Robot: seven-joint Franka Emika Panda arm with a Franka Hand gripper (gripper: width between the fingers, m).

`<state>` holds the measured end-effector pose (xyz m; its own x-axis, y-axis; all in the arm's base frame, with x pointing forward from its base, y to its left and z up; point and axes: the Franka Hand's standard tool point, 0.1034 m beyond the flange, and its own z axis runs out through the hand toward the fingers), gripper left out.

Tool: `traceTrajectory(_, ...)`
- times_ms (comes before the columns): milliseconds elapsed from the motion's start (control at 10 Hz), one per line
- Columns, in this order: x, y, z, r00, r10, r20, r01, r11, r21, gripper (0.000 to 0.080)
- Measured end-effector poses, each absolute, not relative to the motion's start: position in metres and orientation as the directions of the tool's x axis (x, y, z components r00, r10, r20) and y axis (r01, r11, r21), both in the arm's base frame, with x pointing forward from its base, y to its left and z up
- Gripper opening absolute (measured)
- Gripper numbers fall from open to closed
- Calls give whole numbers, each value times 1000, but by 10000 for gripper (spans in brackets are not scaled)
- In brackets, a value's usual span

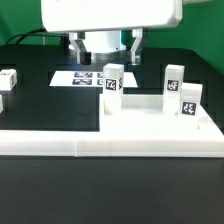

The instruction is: Assemble square table

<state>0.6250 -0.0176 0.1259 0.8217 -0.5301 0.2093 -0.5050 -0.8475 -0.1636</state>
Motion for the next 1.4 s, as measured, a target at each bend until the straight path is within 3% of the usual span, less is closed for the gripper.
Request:
traceTrajectory(100,620,-35,123,802,-557,216,-524,-829,-194,648)
traceTrajectory(200,607,-49,118,828,-512,230,-484,-859,-168,648)
traceTrajectory(400,565,-103,104,930,-282,238,-272,-960,-72,648)
traceTrajectory(800,513,-190,91,992,48,117,45,-998,35,648)
traceTrajectory(900,512,-186,89,992,97,77,96,-995,13,648)
traceTrajectory(1300,512,-184,87,995,81,56,81,-997,2,648)
traceTrajectory(1400,501,-185,79,1000,-16,-19,-16,-999,-42,648)
